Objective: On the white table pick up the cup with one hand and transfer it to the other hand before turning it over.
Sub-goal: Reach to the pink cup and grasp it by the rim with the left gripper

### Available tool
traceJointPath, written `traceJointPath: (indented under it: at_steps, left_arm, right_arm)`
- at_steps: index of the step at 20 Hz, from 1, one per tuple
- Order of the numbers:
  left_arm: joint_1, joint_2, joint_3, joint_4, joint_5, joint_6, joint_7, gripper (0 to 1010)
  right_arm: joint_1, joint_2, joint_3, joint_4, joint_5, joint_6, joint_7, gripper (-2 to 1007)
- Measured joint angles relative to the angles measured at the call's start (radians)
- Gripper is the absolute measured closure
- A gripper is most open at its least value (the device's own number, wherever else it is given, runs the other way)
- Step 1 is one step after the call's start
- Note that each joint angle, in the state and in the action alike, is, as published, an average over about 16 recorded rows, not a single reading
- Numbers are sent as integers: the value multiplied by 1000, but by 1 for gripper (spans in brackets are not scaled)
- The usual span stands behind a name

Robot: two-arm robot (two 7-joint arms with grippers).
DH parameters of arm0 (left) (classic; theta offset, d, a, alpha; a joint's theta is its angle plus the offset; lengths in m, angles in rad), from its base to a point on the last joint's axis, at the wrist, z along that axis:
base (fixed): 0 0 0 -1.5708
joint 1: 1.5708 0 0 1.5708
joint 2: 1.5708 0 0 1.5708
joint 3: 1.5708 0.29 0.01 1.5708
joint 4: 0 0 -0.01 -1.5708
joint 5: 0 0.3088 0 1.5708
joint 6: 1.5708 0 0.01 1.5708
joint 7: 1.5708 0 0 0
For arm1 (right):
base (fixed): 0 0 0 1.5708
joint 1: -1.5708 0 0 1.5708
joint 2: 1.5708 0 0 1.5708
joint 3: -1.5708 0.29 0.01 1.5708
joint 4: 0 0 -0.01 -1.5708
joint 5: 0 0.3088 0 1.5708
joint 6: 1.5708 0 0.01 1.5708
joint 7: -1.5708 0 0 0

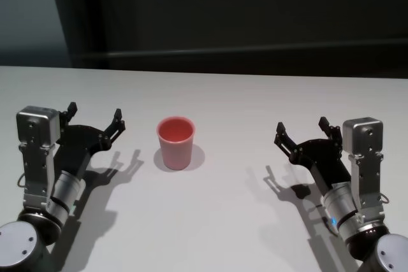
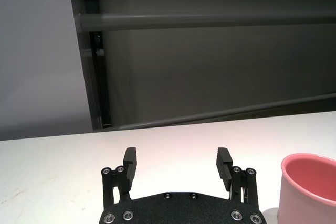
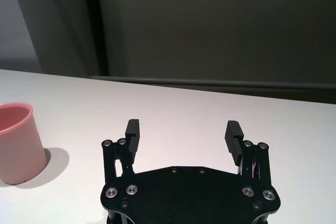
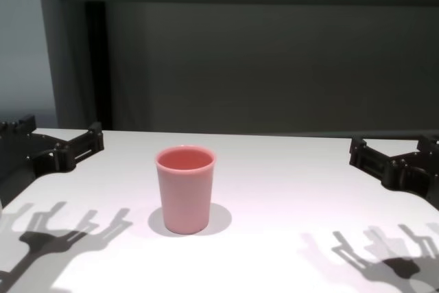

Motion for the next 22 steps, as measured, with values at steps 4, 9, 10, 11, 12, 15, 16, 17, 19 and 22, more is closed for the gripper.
traceJointPath:
  at_steps: [4,9,10,11,12,15,16,17,19,22]
  left_arm:
    - [0,0,0,0,0,0,0,7]
    - [0,0,0,0,0,0,0,7]
    - [0,0,0,0,0,0,0,7]
    - [0,0,0,0,0,0,0,7]
    - [0,0,0,0,0,0,0,7]
    - [0,0,0,0,0,0,0,7]
    - [0,0,0,0,0,0,0,7]
    - [0,0,0,0,0,0,0,7]
    - [0,0,0,0,0,0,0,7]
    - [0,0,0,0,0,0,0,7]
  right_arm:
    - [0,0,0,0,0,0,0,3]
    - [0,0,0,0,0,0,0,3]
    - [0,0,0,0,0,0,0,3]
    - [0,0,0,0,0,0,0,3]
    - [0,0,0,0,0,0,0,3]
    - [0,0,0,0,0,0,0,3]
    - [0,0,0,0,0,0,0,3]
    - [0,0,0,0,0,0,0,3]
    - [0,0,0,0,0,0,0,3]
    - [0,0,0,0,0,0,0,3]
